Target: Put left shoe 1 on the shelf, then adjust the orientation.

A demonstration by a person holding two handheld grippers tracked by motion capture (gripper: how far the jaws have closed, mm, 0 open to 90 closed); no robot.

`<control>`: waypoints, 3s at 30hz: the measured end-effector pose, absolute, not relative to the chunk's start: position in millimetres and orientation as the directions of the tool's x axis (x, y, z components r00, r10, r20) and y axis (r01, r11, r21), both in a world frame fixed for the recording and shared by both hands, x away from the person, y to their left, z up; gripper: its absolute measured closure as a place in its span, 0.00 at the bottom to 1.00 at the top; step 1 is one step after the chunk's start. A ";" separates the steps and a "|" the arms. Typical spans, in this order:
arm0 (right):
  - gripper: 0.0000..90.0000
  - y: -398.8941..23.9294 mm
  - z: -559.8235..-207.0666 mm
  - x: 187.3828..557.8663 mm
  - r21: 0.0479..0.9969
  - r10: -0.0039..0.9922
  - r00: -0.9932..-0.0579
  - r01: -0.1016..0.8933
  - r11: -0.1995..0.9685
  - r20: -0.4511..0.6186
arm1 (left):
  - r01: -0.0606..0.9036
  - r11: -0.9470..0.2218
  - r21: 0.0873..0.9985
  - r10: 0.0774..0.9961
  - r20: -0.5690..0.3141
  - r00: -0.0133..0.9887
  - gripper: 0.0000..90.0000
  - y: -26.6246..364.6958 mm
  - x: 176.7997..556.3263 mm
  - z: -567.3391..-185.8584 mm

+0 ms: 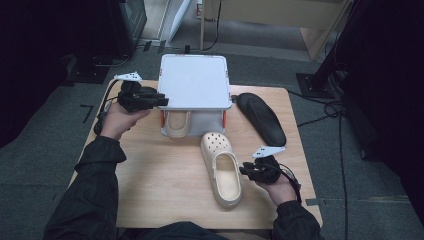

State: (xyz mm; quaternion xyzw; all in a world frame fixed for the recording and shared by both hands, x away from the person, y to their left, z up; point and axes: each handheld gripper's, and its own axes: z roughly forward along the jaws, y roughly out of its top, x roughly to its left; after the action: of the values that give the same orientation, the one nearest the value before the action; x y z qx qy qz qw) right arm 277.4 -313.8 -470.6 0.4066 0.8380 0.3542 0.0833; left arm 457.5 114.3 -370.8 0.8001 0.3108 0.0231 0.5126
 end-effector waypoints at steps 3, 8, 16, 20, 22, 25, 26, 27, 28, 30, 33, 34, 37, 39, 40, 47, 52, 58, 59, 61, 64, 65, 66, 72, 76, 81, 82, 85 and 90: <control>0.79 -313.6 -471.1 277.4 0.657 0.746 -0.644 0.639 0.401 0.171 | 0.473 -0.282 0.835 0.522 -0.280 0.806 0.72 113.9 457.5 -370.8; 0.79 -307.4 -472.5 279.1 0.660 0.739 -0.645 0.644 0.387 0.196 | 0.473 -0.281 0.835 0.521 -0.280 0.806 0.72 114.0 457.6 -370.9; 0.78 -296.2 -474.6 280.1 0.653 0.722 -0.645 0.663 0.366 0.251 | 0.469 -0.278 0.838 0.520 -0.279 0.807 0.72 112.7 458.1 -371.6; 0.74 -289.5 -475.4 281.2 0.662 0.719 -0.644 0.661 0.352 0.260 | 0.468 -0.279 0.838 0.521 -0.277 0.807 0.72 112.3 458.0 -371.5; 0.71 -285.4 -477.9 282.5 0.652 0.700 -0.657 0.665 0.365 0.278 | 0.467 -0.279 0.839 0.521 -0.276 0.808 0.72 112.2 458.0 -371.6; 0.69 -281.7 -477.7 280.7 0.657 0.699 -0.666 0.652 0.378 0.259 | 0.468 -0.278 0.839 0.521 -0.278 0.807 0.71 112.5 458.1 -371.6; 0.66 -282.6 -477.1 281.1 0.657 0.701 -0.668 0.648 0.384 0.249 | 0.467 -0.279 0.839 0.520 -0.277 0.808 0.71 112.4 458.2 -371.6; 0.65 -283.9 -475.6 281.3 0.665 0.704 -0.667 0.643 0.379 0.244 | 0.467 -0.280 0.839 0.520 -0.276 0.808 0.72 112.4 458.1 -371.5; 0.64 -285.7 -472.6 281.1 0.679 0.706 -0.664 0.638 0.364 0.246 | 0.467 -0.280 0.839 0.521 -0.276 0.808 0.71 112.4 458.1 -371.5; 0.63 -288.3 -465.4 279.9 0.720 0.708 -0.665 0.610 0.331 0.239 | 0.467 -0.280 0.839 0.521 -0.276 0.808 0.72 112.3 458.1 -371.6; 0.60 -286.2 -457.0 277.7 0.768 0.697 -0.679 0.566 0.299 0.230 | 0.468 -0.279 0.839 0.521 -0.277 0.807 0.71 112.3 458.0 -371.5; 0.59 -284.2 -454.6 277.0 0.779 0.693 -0.685 0.554 0.294 0.226 | 0.468 -0.279 0.838 0.522 -0.277 0.807 0.71 112.2 457.9 -371.5; 0.55 -275.5 -451.8 277.4 0.804 0.679 -0.700 0.524 0.279 0.221 | 0.468 -0.280 0.838 0.523 -0.275 0.806 0.71 112.0 457.8 -371.4; 0.53 -267.9 -452.4 279.8 0.803 0.683 -0.699 0.523 0.286 0.211 | 0.468 -0.279 0.838 0.523 -0.276 0.806 0.71 112.0 457.8 -371.5; 0.53 -263.7 -453.7 281.4 0.802 0.687 -0.697 0.522 0.291 0.205 | 0.468 -0.279 0.838 0.523 -0.276 0.807 0.71 112.0 457.9 -371.5; 0.52 -239.8 -464.7 290.6 0.782 0.746 -0.652 0.531 0.326 0.132 | 0.467 -0.279 0.839 0.520 -0.277 0.808 0.71 112.4 458.0 -371.7; 0.54 -235.9 -468.8 296.2 0.782 0.779 -0.619 0.534 0.322 0.102 | 0.467 -0.278 0.839 0.519 -0.278 0.808 0.71 112.5 458.1 -371.9; 0.57 -235.7 -468.1 300.9 0.781 0.781 -0.615 0.539 0.316 0.108 | 0.467 -0.277 0.840 0.518 -0.278 0.809 0.72 112.3 458.3 -372.0; 0.59 -235.1 -467.4 301.1 0.784 0.783 -0.614 0.534 0.316 0.102 | 0.466 -0.276 0.840 0.519 -0.278 0.808 0.71 112.2 458.3 -372.1; 0.64 -234.4 -465.0 300.6 0.789 0.791 -0.607 0.524 0.322 0.081 | 0.466 -0.277 0.840 0.519 -0.278 0.808 0.71 112.3 458.2 -372.0; 0.69 -234.8 -461.9 300.7 0.785 0.794 -0.604 0.527 0.326 0.076 | 0.467 -0.277 0.840 0.519 -0.278 0.808 0.71 112.4 458.2 -372.1; 0.70 -234.7 -461.1 301.1 0.787 0.793 -0.605 0.521 0.330 0.068 | 0.466 -0.277 0.840 0.519 -0.278 0.809 0.71 112.4 458.2 -372.1; 0.71 -234.3 -459.7 300.9 0.786 0.795 -0.604 0.519 0.336 0.060 | 0.466 -0.277 0.840 0.518 -0.278 0.809 0.71 112.4 458.2 -372.1; 0.80 -237.4 -451.2 302.4 0.788 0.802 -0.595 0.514 0.339 0.042 | 0.466 -0.276 0.841 0.520 -0.277 0.808 0.71 112.0 458.0 -372.2; 0.82 -239.5 -445.6 307.3 0.792 0.808 -0.585 0.524 0.313 0.068 | 0.467 -0.275 0.841 0.520 -0.278 0.808 0.71 112.0 458.0 -372.3; 0.82 -236.3 -439.6 311.6 0.793 0.814 -0.578 0.522 0.315 0.057 | 0.467 -0.275 0.841 0.518 -0.279 0.809 0.71 112.5 458.2 -372.4; 0.82 -235.7 -438.3 312.7 0.793 0.816 -0.576 0.522 0.315 0.055 | 0.467 -0.274 0.841 0.518 -0.280 0.808 0.71 112.4 458.2 -372.4; 0.83 -234.8 -434.6 318.3 0.794 0.822 -0.568 0.519 0.317 0.043 | 0.467 -0.273 0.841 0.517 -0.281 0.809 0.71 112.4 458.4 -372.6; 0.84 -233.4 -428.8 330.7 0.795 0.827 -0.561 0.517 0.318 0.033 | 0.467 -0.273 0.841 0.516 -0.282 0.809 0.71 112.7 458.5 -372.7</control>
State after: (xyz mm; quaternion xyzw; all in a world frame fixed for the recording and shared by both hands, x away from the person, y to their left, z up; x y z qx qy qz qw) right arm 330.7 -233.4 -428.8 0.4264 0.7883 0.3987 0.1947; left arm 458.5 112.7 -372.7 0.7975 0.3082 0.0233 0.5182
